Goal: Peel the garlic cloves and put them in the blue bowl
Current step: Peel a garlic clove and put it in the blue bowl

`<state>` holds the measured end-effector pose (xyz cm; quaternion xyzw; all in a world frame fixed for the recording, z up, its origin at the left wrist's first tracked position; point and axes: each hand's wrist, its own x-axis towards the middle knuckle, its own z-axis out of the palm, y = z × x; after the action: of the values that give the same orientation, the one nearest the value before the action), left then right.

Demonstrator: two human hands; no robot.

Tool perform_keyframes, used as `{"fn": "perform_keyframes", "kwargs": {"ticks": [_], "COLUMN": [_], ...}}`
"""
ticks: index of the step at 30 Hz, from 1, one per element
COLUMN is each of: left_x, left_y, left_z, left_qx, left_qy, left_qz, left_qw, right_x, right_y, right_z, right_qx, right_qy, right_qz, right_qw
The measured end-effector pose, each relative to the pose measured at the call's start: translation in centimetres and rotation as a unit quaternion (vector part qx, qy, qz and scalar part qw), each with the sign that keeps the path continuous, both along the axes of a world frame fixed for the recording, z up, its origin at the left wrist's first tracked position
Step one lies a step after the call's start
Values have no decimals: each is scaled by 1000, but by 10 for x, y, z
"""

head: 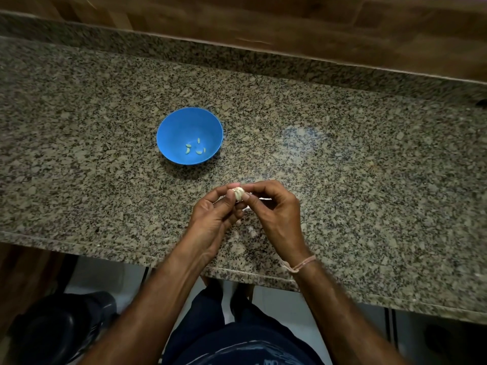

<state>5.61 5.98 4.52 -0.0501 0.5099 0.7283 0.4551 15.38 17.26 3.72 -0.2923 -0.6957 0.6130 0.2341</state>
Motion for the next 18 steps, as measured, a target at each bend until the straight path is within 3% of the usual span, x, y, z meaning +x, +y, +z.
{"fn": "perform_keyframes", "kwargs": {"ticks": [4,9,18], "left_x": [1,0,3], "left_y": [-3,-4,-1], "left_z": [-1,-1,-12], "left_qx": [-30,-83,-100], "left_qy": [43,109,106], "left_qz": [-3,-19,12], "left_qw": [999,990,989], "right_x": [-1,-4,-11], "right_y": [2,0,-12], "right_z": [3,0,-11], "right_qx": [106,176,197], "right_qy": [-26,-85,-96], "right_qz": [15,48,4], "right_qw": [994,980,976]}}
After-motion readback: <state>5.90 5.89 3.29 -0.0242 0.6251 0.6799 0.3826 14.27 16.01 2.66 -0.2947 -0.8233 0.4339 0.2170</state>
